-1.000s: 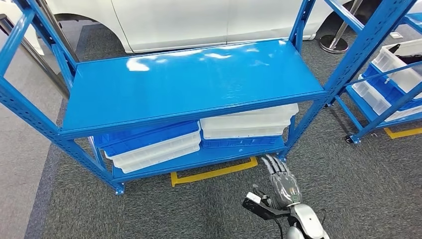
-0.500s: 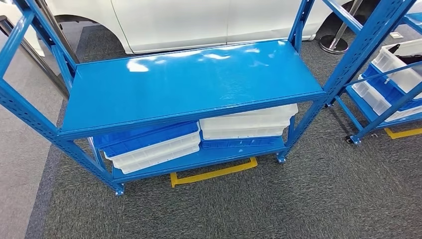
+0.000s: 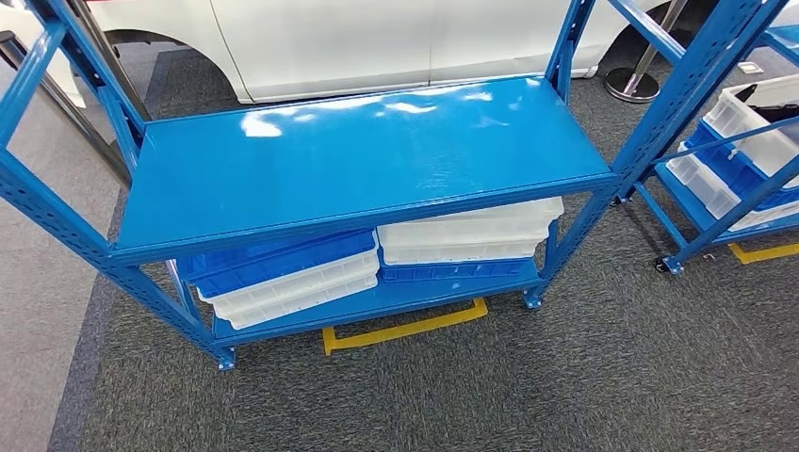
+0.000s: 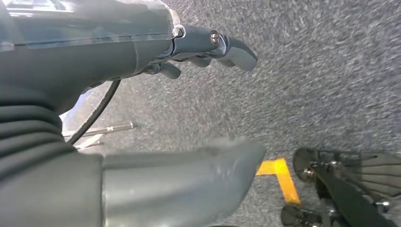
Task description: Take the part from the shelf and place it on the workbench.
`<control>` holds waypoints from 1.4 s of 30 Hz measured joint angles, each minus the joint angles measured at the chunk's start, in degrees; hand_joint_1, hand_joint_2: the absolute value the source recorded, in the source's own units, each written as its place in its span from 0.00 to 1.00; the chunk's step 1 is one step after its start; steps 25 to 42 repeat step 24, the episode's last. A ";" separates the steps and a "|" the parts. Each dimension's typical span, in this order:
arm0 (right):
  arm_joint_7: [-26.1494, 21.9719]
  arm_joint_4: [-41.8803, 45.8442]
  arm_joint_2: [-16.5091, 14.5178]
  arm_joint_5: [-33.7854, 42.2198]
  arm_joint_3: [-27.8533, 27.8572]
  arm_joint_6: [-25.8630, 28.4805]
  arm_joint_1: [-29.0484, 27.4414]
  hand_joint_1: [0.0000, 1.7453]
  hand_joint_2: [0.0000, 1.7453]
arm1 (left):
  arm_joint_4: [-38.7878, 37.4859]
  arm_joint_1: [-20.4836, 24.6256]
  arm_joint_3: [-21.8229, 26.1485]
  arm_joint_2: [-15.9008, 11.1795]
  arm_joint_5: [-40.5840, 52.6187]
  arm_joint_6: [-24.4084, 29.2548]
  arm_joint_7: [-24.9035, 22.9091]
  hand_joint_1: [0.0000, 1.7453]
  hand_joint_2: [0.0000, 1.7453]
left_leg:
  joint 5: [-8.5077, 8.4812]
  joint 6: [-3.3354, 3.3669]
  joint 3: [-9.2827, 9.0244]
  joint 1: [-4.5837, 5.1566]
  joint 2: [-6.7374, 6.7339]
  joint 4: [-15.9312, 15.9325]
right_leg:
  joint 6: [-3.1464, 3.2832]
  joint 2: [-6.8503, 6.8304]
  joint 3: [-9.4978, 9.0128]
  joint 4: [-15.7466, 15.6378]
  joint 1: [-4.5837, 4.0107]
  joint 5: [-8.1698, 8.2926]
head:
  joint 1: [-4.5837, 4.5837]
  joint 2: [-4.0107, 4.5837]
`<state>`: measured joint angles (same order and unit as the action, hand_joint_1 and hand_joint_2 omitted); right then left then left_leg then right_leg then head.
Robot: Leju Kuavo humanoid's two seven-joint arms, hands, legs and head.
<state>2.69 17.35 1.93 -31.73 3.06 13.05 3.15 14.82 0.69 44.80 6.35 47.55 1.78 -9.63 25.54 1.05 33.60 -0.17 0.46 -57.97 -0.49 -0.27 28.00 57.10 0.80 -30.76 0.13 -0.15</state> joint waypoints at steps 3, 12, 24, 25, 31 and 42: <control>-0.18 0.03 -0.04 2.82 0.00 -1.17 -0.91 0.00 0.00 | 0.54 -0.77 -3.78 -0.46 -4.28 -0.14 0.86 0.00 0.00 | 0.01 -0.02 -0.02 0.00 0.00 0.00 | 0.01 0.00 -0.02 0.00 0.01 -0.01 | 0.00 0.00; -0.94 0.82 -0.45 11.48 -0.14 -4.77 -4.00 0.00 0.00 | 2.57 -3.39 -15.97 -1.98 -17.33 -0.64 3.48 0.00 0.00 | 0.04 -0.06 -0.04 0.01 0.00 0.00 | 0.01 0.00 -0.04 0.00 0.01 -0.02 | 0.00 0.00; -1.80 2.51 -0.79 22.40 -0.90 -9.29 -7.66 0.00 0.00 | 4.84 -6.38 -30.44 -3.66 -33.80 -1.06 6.76 0.00 0.00 | 0.05 -0.07 -0.06 0.00 0.00 0.01 | 0.04 0.00 -0.06 0.00 0.01 -0.05 | 0.00 0.00; -1.80 2.51 -0.79 22.40 -0.90 -9.29 -7.66 0.00 0.00 | 4.84 -6.38 -30.44 -3.66 -33.80 -1.06 6.76 0.00 0.00 | 0.05 -0.07 -0.06 0.00 0.00 0.01 | 0.04 0.00 -0.06 0.00 0.01 -0.05 | 0.00 0.00; -1.80 2.51 -0.79 22.40 -0.90 -9.29 -7.66 0.00 0.00 | 4.84 -6.38 -30.44 -3.66 -33.80 -1.06 6.76 0.00 0.00 | 0.05 -0.07 -0.06 0.00 0.00 0.01 | 0.04 0.00 -0.06 0.00 0.01 -0.05 | 0.00 0.00; -1.80 2.51 -0.79 22.40 -0.90 -9.29 -7.66 0.00 0.00 | 4.84 -6.38 -30.44 -3.66 -33.80 -1.06 6.76 0.00 0.00 | 0.05 -0.07 -0.06 0.00 0.00 0.01 | 0.04 0.00 -0.06 0.00 0.01 -0.05 | 0.00 0.00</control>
